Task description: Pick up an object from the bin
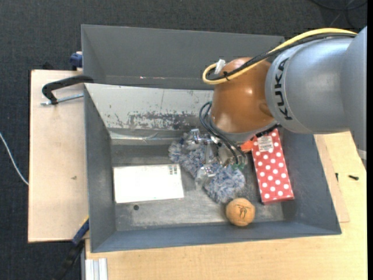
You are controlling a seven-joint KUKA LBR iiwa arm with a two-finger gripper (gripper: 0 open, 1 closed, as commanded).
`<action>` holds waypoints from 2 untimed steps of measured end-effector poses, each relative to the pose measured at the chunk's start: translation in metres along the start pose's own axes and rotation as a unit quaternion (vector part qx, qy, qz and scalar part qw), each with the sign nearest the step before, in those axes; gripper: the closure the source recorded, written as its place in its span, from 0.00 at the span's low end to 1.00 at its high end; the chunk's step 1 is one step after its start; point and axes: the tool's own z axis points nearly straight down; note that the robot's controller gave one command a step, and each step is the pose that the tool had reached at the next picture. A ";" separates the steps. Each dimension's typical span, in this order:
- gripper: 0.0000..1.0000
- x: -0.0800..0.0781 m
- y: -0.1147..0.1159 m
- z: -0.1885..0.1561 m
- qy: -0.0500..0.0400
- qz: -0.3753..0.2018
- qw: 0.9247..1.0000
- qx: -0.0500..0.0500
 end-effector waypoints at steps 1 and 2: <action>0.00 -0.020 -0.003 -0.005 -0.004 0.101 0.995 0.000; 0.00 -0.032 -0.012 0.015 -0.008 0.092 0.996 0.001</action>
Offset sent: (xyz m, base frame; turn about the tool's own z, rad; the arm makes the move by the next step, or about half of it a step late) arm 0.0348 -0.0125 -0.0361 0.0765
